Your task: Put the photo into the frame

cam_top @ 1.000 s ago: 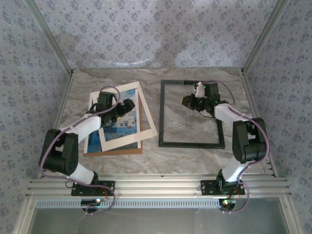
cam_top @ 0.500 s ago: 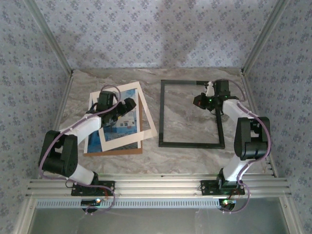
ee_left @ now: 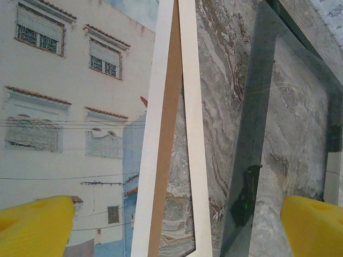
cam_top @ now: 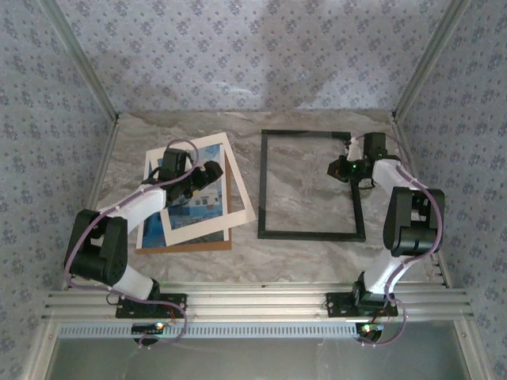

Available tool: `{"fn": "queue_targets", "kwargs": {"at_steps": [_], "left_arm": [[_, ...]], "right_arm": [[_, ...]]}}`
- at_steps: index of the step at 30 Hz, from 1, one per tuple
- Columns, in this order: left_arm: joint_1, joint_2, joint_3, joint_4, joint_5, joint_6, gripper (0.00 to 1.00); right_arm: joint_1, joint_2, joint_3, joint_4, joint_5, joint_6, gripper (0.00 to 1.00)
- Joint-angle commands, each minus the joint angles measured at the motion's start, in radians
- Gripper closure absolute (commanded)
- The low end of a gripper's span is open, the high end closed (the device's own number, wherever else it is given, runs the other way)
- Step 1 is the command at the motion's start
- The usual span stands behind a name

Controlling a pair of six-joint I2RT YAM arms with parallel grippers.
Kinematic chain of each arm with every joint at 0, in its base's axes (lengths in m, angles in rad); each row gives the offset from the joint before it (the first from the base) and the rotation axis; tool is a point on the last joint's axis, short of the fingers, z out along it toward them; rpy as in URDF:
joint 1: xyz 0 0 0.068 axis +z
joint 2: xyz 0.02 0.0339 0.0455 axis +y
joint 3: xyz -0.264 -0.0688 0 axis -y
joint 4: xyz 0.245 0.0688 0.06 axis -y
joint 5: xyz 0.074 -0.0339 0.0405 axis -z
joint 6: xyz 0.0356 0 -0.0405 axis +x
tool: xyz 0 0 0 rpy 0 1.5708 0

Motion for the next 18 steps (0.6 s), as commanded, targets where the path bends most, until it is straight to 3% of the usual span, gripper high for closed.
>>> {"fn": "queue_targets", "kwargs": {"at_steps": [1, 18], "left_arm": [[-0.006, 0.014, 0.016, -0.014, 0.02, 0.021, 0.01], [-0.024, 0.037, 0.021, -0.023, 0.035, 0.026, 0.01]], "right_arm": [[-0.016, -0.045, 0.005, -0.031, 0.03, -0.03, 0.98], [-0.034, -0.06, 0.028, -0.036, 0.046, -0.044, 0.99]]}}
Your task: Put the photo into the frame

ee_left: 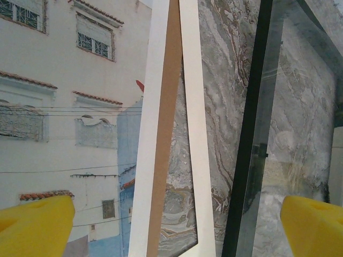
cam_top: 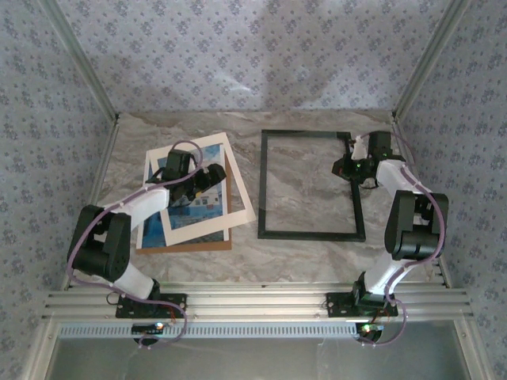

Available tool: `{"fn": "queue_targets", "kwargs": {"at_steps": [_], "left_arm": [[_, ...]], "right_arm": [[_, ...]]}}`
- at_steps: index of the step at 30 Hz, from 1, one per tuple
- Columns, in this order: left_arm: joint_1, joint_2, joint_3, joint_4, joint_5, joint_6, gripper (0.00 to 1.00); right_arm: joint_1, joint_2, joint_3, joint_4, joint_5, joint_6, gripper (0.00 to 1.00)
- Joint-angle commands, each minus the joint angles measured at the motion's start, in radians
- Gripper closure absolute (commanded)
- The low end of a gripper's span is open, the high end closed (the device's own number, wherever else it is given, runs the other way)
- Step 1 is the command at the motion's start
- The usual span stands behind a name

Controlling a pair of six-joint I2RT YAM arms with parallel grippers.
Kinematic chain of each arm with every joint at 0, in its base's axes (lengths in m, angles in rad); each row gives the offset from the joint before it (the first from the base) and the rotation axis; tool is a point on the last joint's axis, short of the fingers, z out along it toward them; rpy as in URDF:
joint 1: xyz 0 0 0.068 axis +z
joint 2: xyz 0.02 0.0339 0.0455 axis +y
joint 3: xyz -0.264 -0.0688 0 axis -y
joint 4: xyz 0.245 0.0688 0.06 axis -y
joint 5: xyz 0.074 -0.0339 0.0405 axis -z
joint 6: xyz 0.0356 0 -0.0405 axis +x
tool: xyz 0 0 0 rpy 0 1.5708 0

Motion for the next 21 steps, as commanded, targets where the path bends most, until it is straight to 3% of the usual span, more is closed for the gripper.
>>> {"fn": "queue_targets", "kwargs": {"at_steps": [1, 21], "left_arm": [[-0.005, 0.004, 0.018, -0.02, 0.017, 0.019, 0.02], [-0.016, 0.03, 0.04, -0.026, 0.028, 0.021, 0.01]], "right_arm": [[-0.016, -0.029, 0.029, -0.03, 0.015, -0.022, 0.99], [-0.019, 0.01, 0.117, -0.104, -0.002, -0.084, 1.0]]}}
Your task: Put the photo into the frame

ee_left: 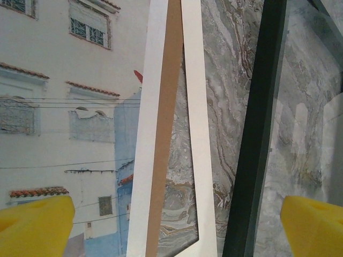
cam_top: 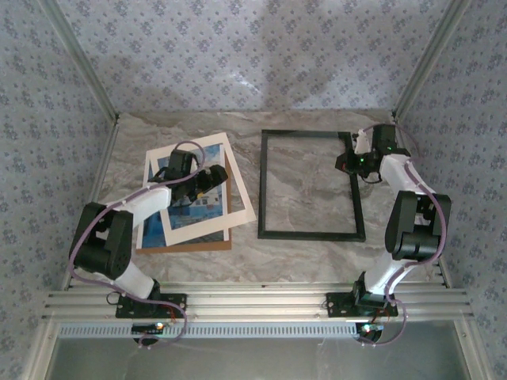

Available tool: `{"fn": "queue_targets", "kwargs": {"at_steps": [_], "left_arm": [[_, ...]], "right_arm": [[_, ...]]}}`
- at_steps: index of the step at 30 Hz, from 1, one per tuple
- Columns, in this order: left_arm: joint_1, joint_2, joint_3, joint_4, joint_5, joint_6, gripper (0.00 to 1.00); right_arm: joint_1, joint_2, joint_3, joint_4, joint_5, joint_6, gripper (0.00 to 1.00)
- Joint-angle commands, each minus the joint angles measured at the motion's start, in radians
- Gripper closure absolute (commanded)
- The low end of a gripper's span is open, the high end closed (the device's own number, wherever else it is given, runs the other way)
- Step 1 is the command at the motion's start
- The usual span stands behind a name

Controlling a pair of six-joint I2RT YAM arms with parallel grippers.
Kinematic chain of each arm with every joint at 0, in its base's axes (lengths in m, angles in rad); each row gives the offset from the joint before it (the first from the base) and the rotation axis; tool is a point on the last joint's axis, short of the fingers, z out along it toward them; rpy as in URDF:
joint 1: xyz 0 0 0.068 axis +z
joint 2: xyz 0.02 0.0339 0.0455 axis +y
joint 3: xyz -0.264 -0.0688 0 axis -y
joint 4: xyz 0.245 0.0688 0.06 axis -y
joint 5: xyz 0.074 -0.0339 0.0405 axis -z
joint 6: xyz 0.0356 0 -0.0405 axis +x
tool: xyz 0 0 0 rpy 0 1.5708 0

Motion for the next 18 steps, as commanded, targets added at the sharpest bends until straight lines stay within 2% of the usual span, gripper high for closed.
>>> {"fn": "queue_targets", "kwargs": {"at_steps": [1, 18], "left_arm": [[-0.006, 0.007, 0.026, -0.01, 0.02, 0.02, 0.01], [-0.009, 0.011, 0.033, -0.017, 0.022, 0.024, 0.02]], "right_arm": [[-0.006, 0.01, 0.031, -0.016, -0.009, -0.021, 1.0], [-0.012, -0.023, 0.011, -0.031, 0.012, -0.015, 1.0]]}}
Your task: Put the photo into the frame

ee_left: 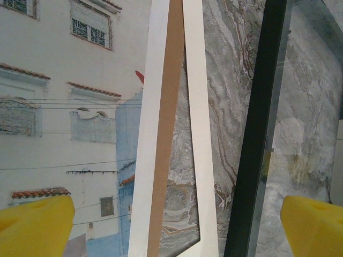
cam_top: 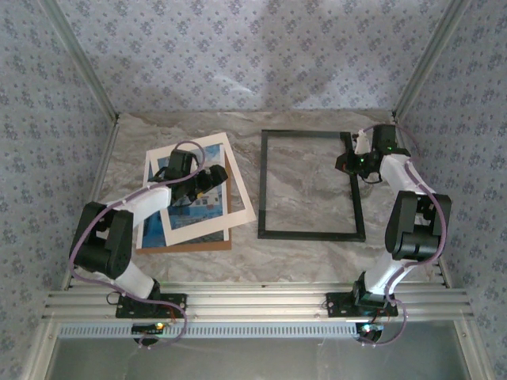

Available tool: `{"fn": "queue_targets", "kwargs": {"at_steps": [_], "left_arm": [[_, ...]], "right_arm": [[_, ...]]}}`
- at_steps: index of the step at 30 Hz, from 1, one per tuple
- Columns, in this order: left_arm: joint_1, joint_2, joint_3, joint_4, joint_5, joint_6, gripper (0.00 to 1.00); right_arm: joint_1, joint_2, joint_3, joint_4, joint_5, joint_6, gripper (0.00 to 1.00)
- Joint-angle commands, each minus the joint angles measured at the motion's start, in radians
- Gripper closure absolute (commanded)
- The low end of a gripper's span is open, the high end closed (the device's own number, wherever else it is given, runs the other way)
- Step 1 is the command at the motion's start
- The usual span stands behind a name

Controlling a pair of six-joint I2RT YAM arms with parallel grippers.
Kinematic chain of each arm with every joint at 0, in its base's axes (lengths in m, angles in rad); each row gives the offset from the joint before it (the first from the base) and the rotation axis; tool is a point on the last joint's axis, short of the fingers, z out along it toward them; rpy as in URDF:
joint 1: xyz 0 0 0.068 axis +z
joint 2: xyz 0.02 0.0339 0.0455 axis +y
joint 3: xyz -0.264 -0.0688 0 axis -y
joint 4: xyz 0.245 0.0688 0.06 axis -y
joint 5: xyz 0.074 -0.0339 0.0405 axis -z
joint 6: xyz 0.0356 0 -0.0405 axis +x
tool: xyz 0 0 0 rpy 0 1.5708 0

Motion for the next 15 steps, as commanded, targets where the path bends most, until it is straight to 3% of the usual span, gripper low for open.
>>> {"fn": "queue_targets", "kwargs": {"at_steps": [1, 15], "left_arm": [[-0.009, 0.009, 0.031, -0.013, 0.021, 0.017, 0.02], [-0.012, 0.012, 0.041, -0.021, 0.024, 0.02, 0.01]], "right_arm": [[-0.011, -0.025, 0.011, -0.025, 0.012, -0.016, 1.0], [-0.023, -0.027, 0.037, -0.053, 0.021, -0.061, 1.0]]}}
